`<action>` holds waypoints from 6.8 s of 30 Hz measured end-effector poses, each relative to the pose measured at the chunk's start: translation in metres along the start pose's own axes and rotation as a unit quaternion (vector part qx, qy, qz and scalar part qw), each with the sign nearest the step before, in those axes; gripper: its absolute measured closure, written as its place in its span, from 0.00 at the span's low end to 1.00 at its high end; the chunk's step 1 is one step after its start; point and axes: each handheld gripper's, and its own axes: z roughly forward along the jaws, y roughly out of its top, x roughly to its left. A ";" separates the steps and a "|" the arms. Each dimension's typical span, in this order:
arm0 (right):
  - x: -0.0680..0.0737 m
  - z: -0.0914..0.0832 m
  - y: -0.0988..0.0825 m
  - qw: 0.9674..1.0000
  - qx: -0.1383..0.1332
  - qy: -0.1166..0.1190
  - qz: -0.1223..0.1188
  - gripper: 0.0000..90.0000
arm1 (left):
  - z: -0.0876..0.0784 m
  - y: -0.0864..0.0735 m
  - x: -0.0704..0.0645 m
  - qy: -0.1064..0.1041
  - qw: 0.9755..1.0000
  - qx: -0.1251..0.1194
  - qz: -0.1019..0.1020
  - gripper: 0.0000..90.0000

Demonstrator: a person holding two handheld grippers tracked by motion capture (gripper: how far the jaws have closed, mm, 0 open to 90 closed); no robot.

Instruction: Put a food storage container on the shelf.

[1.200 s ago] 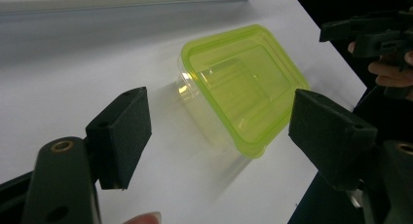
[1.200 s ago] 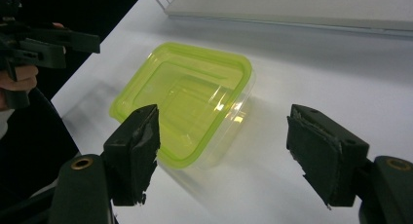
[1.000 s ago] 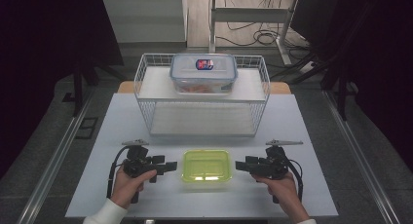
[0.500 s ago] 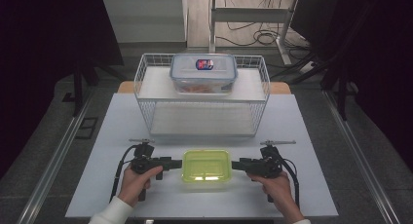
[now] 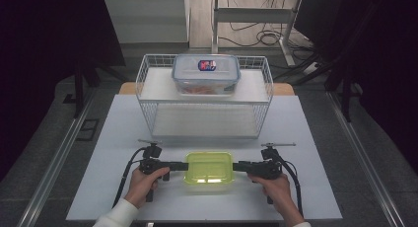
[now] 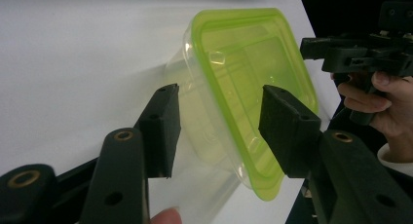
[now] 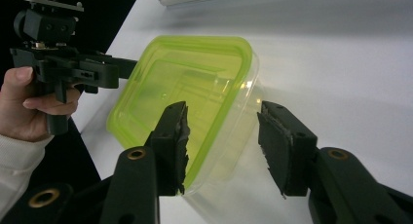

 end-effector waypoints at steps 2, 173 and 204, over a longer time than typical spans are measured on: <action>-0.003 0.004 -0.001 1.000 0.004 0.002 0.004 0.62 | 0.003 0.000 0.002 0.003 1.000 0.004 -0.003 0.57; 0.068 -0.041 0.289 0.987 -0.112 0.107 0.042 0.81 | -0.114 0.277 -0.071 -0.104 0.988 -0.109 -0.020 0.85; 0.091 -0.097 0.231 0.982 -0.144 0.046 -0.114 0.44 | -0.155 0.197 -0.108 0.000 0.972 -0.175 0.157 0.27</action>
